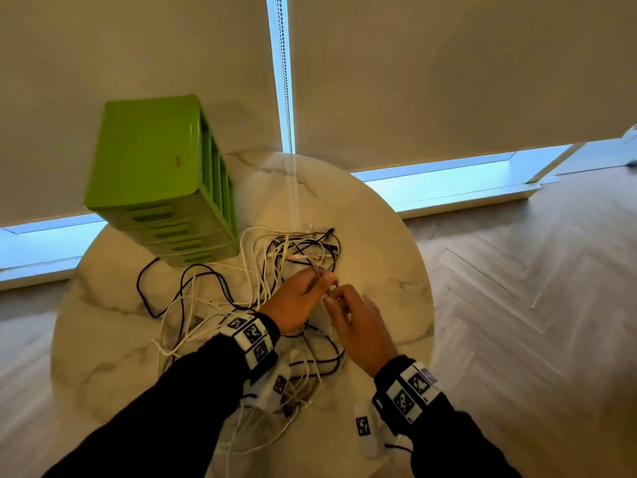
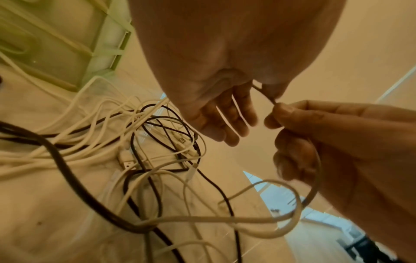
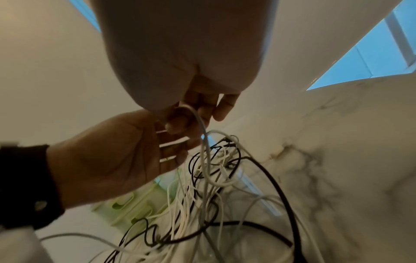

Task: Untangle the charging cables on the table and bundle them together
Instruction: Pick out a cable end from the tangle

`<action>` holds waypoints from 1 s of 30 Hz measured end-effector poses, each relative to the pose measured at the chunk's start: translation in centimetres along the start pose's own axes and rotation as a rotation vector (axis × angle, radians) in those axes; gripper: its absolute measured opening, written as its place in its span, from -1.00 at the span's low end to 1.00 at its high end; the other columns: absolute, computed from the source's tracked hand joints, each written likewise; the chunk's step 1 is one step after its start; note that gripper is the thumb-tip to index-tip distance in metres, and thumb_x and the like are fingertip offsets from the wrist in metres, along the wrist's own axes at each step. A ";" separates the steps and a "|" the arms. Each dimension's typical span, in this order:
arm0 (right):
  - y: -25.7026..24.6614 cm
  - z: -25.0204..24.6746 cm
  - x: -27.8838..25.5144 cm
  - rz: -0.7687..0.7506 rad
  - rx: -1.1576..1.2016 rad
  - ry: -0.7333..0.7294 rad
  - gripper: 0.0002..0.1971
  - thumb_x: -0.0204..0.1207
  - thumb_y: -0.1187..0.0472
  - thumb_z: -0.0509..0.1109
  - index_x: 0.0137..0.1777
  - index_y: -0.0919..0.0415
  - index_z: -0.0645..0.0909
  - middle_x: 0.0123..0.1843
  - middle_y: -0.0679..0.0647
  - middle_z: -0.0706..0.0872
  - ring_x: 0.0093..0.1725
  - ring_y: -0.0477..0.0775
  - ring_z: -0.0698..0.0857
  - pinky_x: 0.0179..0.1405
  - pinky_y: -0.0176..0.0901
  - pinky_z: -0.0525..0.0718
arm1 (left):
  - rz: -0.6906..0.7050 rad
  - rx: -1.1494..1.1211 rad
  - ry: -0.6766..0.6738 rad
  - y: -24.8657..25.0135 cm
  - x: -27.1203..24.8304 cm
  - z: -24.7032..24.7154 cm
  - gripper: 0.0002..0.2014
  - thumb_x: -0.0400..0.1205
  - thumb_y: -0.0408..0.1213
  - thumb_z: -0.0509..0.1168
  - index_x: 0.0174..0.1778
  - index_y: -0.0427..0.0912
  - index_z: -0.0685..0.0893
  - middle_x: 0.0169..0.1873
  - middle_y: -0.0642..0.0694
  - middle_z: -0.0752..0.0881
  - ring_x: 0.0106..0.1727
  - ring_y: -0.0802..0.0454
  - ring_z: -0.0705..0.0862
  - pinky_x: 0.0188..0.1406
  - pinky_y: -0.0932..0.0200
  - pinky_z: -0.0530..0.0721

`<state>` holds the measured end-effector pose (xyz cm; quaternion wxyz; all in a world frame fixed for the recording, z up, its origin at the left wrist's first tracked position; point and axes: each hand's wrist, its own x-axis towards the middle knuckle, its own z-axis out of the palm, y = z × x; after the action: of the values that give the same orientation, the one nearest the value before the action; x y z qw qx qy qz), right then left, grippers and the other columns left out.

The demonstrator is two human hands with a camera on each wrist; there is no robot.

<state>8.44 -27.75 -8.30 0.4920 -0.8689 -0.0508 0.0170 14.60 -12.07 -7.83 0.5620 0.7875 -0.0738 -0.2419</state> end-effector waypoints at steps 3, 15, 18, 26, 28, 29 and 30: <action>0.1 0.4 -0.5 0.062 0.094 -0.113 -0.68 0.77 -0.14 0.11 -0.06 0.05 0.50 -0.41 -0.07 0.57 -0.45 -0.02 0.51 -0.38 0.13 0.56 | 0.019 -0.055 0.130 0.5 -0.1 -0.5 -0.65 0.86 -0.11 0.04 -0.07 -0.20 0.62 0.01 -0.04 0.83 0.08 0.02 0.78 0.21 -0.02 0.70; 3.6 -0.3 1.0 0.106 -0.173 -0.439 -0.62 0.72 -0.25 0.05 -0.21 -0.09 0.47 -0.34 -0.07 0.63 -0.33 -0.07 0.57 -0.13 0.00 0.61 | 0.185 -0.425 0.477 4.7 -5.2 -9.1 -0.57 0.86 -0.03 -0.03 -0.27 -0.05 0.53 -0.52 0.10 0.38 -0.48 0.11 0.28 -0.44 0.22 0.30; 0.4 -0.4 4.2 0.058 -0.237 -0.292 -0.61 0.77 -0.17 0.05 -0.19 0.00 0.48 -0.33 -0.05 0.64 -0.30 0.07 0.62 -0.16 0.04 0.61 | 0.051 -0.121 0.313 3.1 -7.4 -8.0 -0.48 0.82 0.12 0.02 -0.30 -0.04 0.68 -0.46 0.01 0.60 -0.34 0.03 0.54 -0.12 0.02 0.53; -9.5 3.3 2.9 -0.209 -0.104 -0.425 -0.68 0.82 0.01 0.10 0.19 0.14 0.63 -0.11 -0.02 0.74 -0.17 -0.04 0.68 -0.15 -0.11 0.58 | -0.119 -0.386 0.355 2.9 -9.4 -5.6 -0.49 0.85 0.04 -0.05 0.21 -0.13 0.77 0.12 -0.11 0.84 0.06 0.13 0.76 -0.05 0.27 0.61; -9.7 4.0 1.7 -0.195 -0.057 -0.403 -0.67 0.82 0.00 0.07 0.07 0.16 0.59 -0.21 0.06 0.70 -0.26 0.01 0.62 -0.20 -0.03 0.54 | -0.027 -0.556 0.371 3.6 -9.4 -5.6 -0.50 0.87 -0.03 -0.07 0.16 -0.21 0.75 0.13 -0.11 0.85 0.10 0.10 0.78 0.06 0.27 0.68; -9.5 4.3 1.2 -0.187 -0.030 -0.394 -0.67 0.82 -0.01 0.06 0.00 0.15 0.56 -0.25 0.07 0.66 -0.28 0.01 0.59 -0.21 -0.03 0.53 | 0.013 -0.638 0.394 3.9 -9.6 -5.8 -0.52 0.87 -0.05 -0.07 0.07 -0.21 0.73 0.09 -0.14 0.85 0.10 0.01 0.79 0.15 0.14 0.69; -9.2 4.5 0.8 -0.167 -0.008 -0.398 -0.67 0.82 -0.03 0.06 -0.06 0.13 0.52 -0.28 0.05 0.61 -0.31 -0.02 0.54 -0.23 -0.06 0.51 | 0.037 -0.725 0.420 4.1 -9.7 -6.0 -0.55 0.87 -0.06 -0.06 -0.03 -0.19 0.68 0.00 -0.14 0.86 0.07 -0.06 0.79 0.18 0.02 0.67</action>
<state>8.18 -19.11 -2.73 0.4687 -0.8430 -0.2190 0.1474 9.57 -4.69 0.32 0.8099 0.5695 0.1181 -0.0762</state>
